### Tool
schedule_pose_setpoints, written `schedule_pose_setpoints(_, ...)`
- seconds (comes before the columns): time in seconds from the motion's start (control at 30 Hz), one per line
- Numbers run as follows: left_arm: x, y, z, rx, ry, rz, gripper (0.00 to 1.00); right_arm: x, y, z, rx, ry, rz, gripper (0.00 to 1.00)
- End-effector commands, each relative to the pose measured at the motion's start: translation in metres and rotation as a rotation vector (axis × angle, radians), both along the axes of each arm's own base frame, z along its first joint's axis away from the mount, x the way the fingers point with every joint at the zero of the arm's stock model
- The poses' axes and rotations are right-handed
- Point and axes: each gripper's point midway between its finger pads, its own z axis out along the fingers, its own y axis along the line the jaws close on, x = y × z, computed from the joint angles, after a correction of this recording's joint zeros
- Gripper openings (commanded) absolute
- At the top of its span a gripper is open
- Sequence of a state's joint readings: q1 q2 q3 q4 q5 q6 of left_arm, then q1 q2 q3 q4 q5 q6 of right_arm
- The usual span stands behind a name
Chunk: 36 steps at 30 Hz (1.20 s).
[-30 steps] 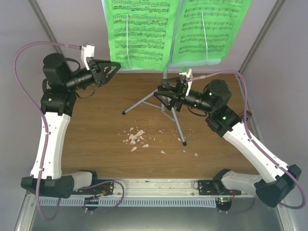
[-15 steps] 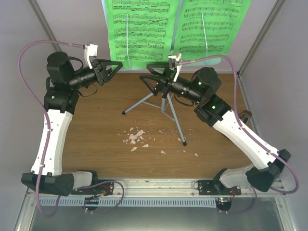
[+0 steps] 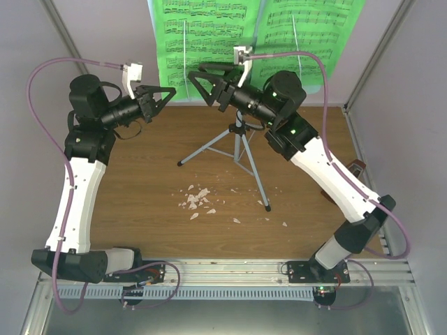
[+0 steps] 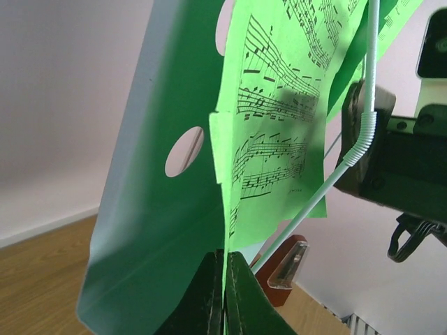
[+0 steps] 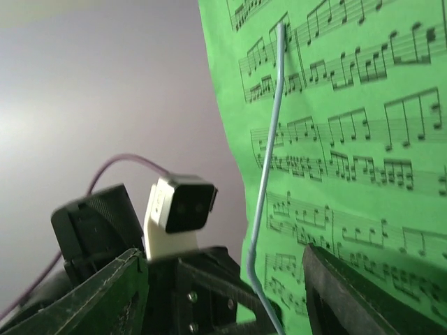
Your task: Pack up the instrument practice props
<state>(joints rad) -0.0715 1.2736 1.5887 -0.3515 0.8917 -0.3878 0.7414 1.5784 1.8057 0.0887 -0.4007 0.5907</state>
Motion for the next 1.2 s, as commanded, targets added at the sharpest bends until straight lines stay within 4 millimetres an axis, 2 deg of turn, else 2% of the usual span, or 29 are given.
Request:
schedule_pose_setpoints(0.0, -0.004, 0.000, 0.014, 0.009, -0.066, 0.008, 0.00, 0.004, 0.012, 0.013, 0.038, 0.022, 0.042, 0.60)
schedule_pose_setpoints(0.2, -0.005, 0.000, 0.012, 0.011, -0.065, 0.008, 0.00, 0.011, 0.028, 0.016, 0.047, 0.042, 0.099, 0.53)
schedule_pose_setpoints(0.47, -0.006, -0.001, 0.011, 0.012, -0.063, 0.003, 0.00, 0.013, 0.031, 0.026, 0.069, 0.007, 0.100, 0.45)
schedule_pose_setpoints(0.7, -0.007, -0.001, 0.009, 0.011, -0.059, 0.000, 0.00, 0.023, 0.037, 0.025, 0.056, 0.007, 0.080, 0.38)
schedule_pose_setpoints(0.9, -0.008, -0.001, 0.008, 0.012, -0.058, -0.002, 0.00, 0.027, 0.042, 0.028, 0.061, 0.000, 0.084, 0.27)
schedule_pose_setpoints(1.17, -0.010, -0.001, 0.007, 0.012, -0.058, -0.003, 0.00, 0.032, 0.044, 0.026, 0.062, 0.006, 0.072, 0.25)
